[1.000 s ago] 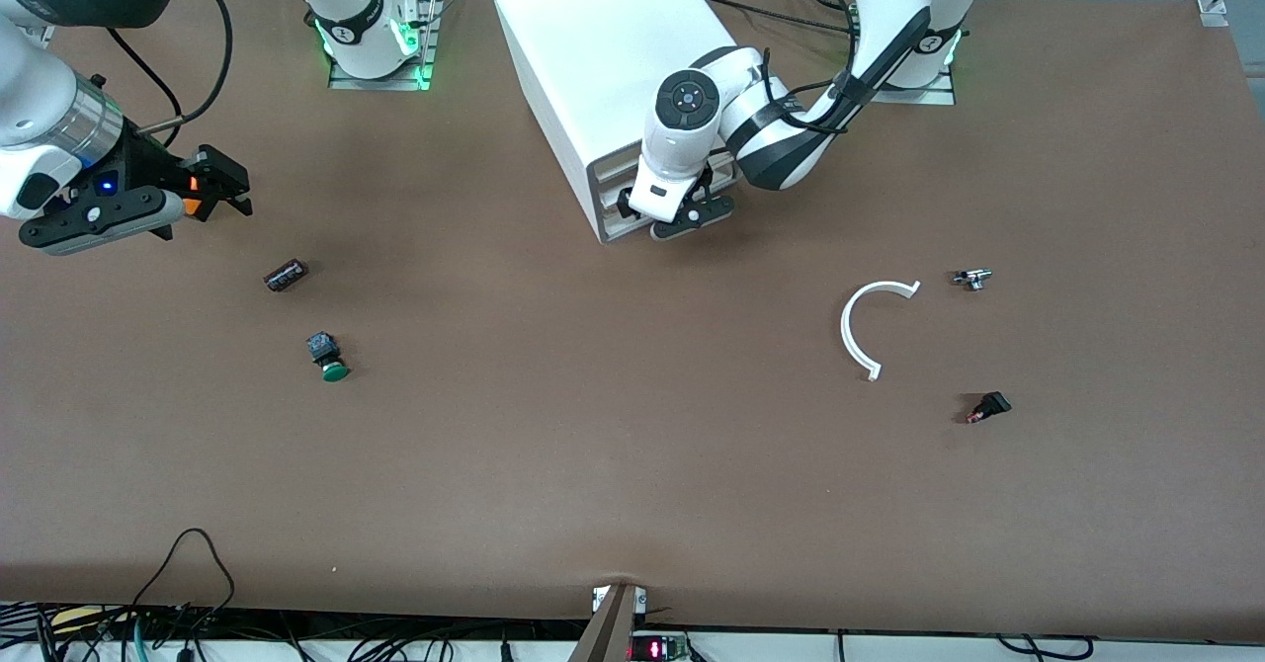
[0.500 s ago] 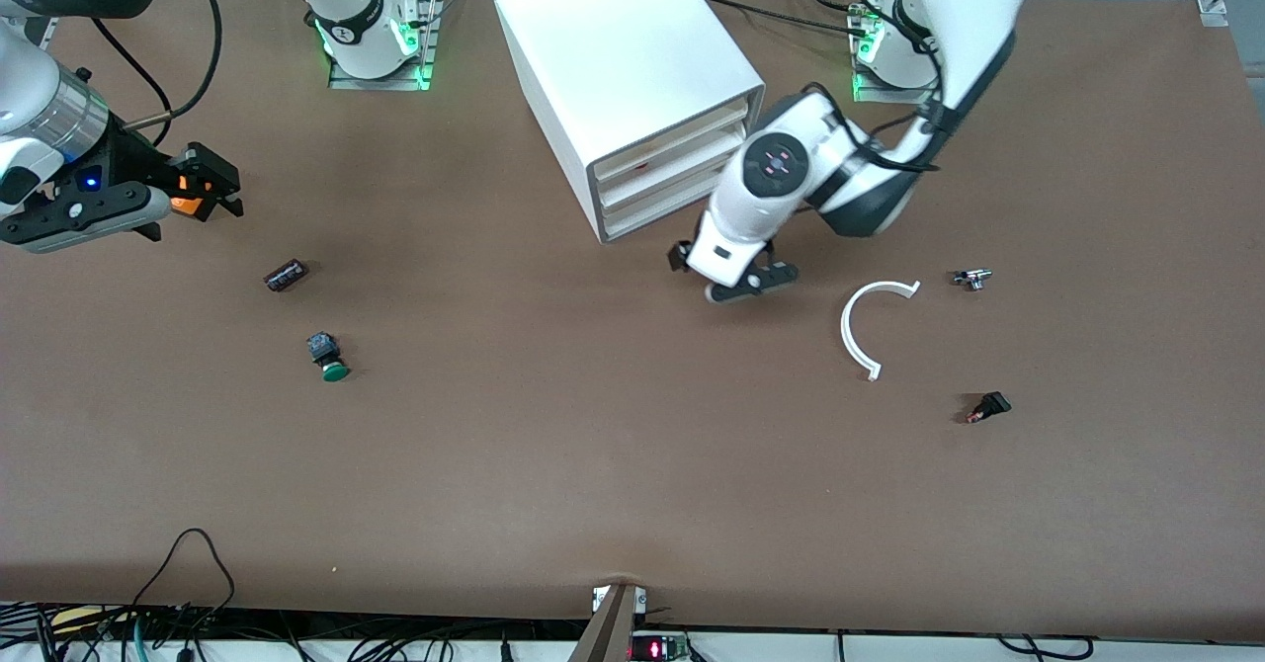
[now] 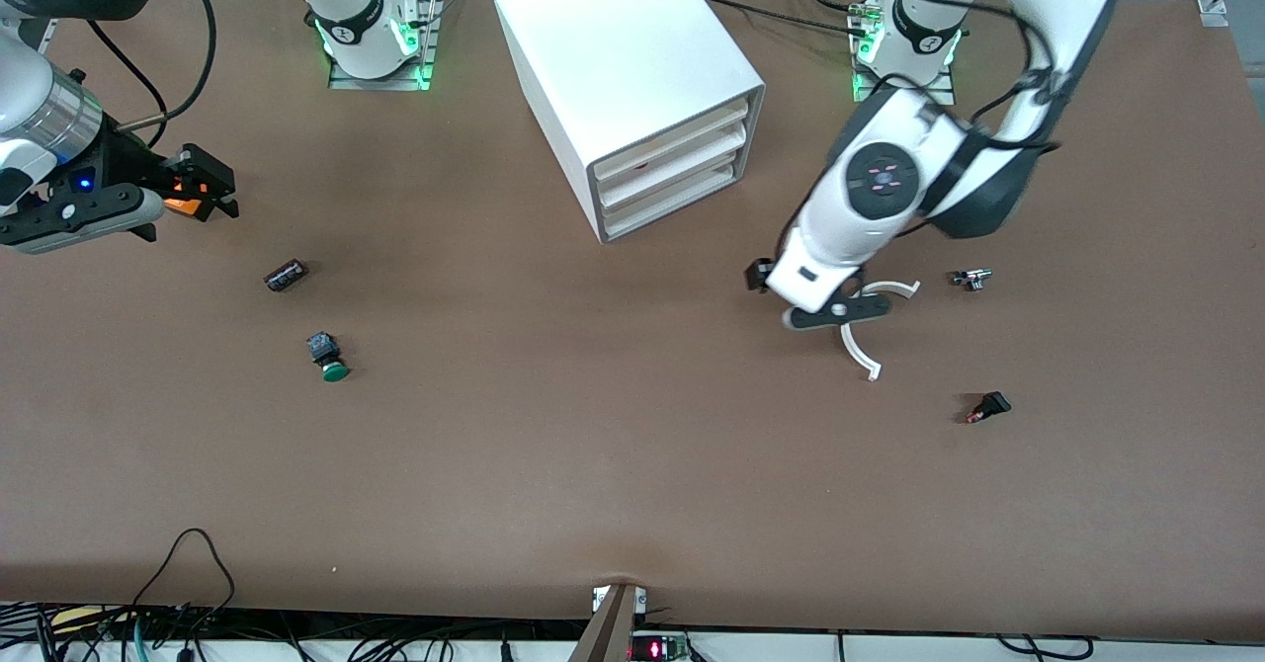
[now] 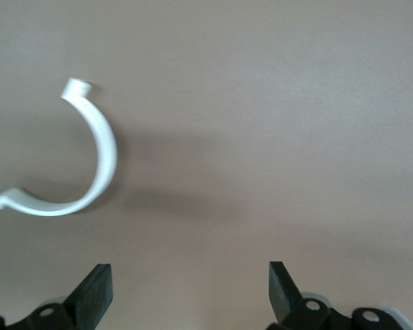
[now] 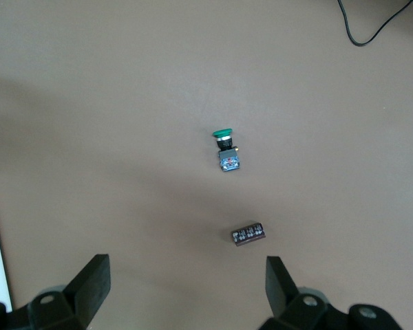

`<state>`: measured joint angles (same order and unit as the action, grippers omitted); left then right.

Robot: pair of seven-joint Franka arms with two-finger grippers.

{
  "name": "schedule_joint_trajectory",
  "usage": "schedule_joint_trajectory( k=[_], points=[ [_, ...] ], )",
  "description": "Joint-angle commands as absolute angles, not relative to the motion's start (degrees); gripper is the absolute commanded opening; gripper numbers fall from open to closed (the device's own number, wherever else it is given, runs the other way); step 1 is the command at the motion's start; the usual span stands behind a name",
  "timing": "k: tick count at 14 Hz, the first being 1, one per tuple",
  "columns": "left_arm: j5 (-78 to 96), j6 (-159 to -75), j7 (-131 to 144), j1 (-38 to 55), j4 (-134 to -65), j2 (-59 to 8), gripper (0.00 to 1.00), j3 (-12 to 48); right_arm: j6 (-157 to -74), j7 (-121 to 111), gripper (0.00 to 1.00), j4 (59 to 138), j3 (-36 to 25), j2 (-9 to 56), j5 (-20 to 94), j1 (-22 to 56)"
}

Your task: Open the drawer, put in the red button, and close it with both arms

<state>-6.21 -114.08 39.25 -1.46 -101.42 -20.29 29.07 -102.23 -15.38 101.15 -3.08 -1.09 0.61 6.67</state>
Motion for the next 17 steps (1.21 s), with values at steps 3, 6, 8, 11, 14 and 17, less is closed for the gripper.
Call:
schedule_joint_trajectory(
  k=[3, 6, 8, 11, 14, 17],
  points=[
    [1.32, -106.36, 21.73, -0.53, -102.83, -10.03, 1.0, 16.81, -101.87, -15.29, 1.0, 99.67, -2.72, -0.18, 0.7, 6.15],
    [1.32, -103.46, 16.45, -0.53, -102.83, -6.69, 1.0, 12.41, -101.87, -15.29, 1.0, 99.67, -2.72, -0.18, 0.79, 6.15],
    [1.23, -101.96, 13.64, -0.62, -102.83, -4.49, 1.0, 10.29, -101.87, -15.29, 1.0, 99.67, -2.72, -0.09, 0.79, 6.15],
    [1.14, -98.19, 7.41, -0.62, -102.83, -1.5, 1.0, 6.08, -101.87, -15.29, 1.0, 99.67, -2.72, -0.09, 0.79, 6.15],
    [0.62, -97.82, 1.96, -0.62, -102.66, 0.0, 1.0, 2.04, -101.87, -15.29, 1.0, 99.67, -2.72, -0.09, 0.79, 6.15],
    [-1.14, -97.82, -1.06, -0.79, -101.95, 0.26, 1.0, 0.09, -101.87, -15.29, 1.0, 99.58, -2.72, -0.09, 0.79, 6.15]
  ],
)
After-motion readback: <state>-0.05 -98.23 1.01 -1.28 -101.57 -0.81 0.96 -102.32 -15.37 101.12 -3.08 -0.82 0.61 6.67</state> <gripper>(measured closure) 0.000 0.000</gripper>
